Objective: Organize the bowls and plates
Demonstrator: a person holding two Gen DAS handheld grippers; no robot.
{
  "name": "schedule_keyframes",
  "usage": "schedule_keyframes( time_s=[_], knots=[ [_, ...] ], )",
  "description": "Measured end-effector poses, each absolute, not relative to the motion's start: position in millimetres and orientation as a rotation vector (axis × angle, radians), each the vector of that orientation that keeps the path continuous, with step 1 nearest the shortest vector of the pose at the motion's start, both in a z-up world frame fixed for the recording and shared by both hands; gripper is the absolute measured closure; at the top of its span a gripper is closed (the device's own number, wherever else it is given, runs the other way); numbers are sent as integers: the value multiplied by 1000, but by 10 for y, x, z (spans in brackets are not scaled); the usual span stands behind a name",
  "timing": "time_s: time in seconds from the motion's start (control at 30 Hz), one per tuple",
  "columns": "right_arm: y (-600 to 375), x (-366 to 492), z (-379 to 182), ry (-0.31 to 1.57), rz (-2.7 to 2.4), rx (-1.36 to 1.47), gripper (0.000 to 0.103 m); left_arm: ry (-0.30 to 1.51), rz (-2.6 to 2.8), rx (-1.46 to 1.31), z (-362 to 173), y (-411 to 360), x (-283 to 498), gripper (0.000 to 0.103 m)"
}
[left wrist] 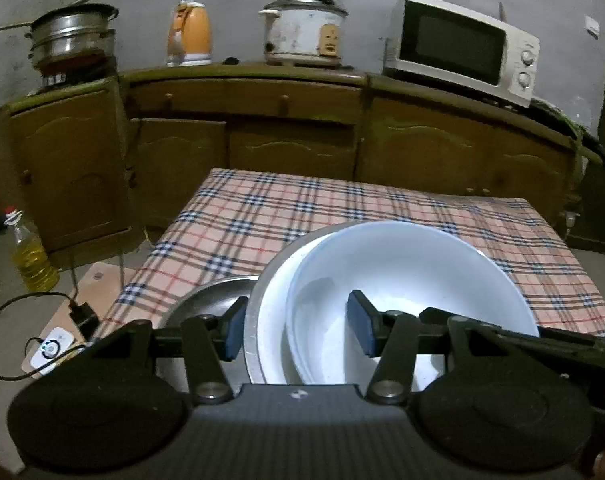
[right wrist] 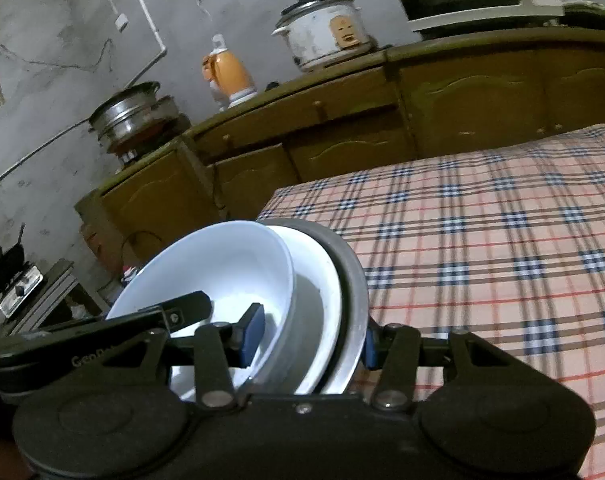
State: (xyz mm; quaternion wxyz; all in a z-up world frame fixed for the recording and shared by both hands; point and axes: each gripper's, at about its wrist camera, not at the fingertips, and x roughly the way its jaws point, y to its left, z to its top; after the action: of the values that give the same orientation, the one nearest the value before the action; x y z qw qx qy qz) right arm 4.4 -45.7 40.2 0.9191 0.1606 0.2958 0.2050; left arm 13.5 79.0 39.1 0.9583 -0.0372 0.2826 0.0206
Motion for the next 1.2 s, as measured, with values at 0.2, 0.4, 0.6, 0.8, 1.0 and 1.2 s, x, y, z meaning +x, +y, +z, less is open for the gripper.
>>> schedule_keyframes(
  time_s=[0.2,0.4,0.6,0.8,1.0,1.2],
  knots=[
    [-91,170,328,638,443,315,45,587,64,-87,299,1116,186,49],
    [201,315,196,662,457,313,45,604,70,-84,188,1387,287,49],
    [359,477,27,687,451,313,45,622,55,-82,28,1544,441,49],
    [387,605,-221,725,429,340,45,649,30,-67,-187,1592,610,49],
    [411,688,-404,757,422,345,45,671,20,-71,-365,1632,693,49],
    [479,743,-549,776,425,341,45,689,24,-89,-496,1689,756,49]
  ],
)
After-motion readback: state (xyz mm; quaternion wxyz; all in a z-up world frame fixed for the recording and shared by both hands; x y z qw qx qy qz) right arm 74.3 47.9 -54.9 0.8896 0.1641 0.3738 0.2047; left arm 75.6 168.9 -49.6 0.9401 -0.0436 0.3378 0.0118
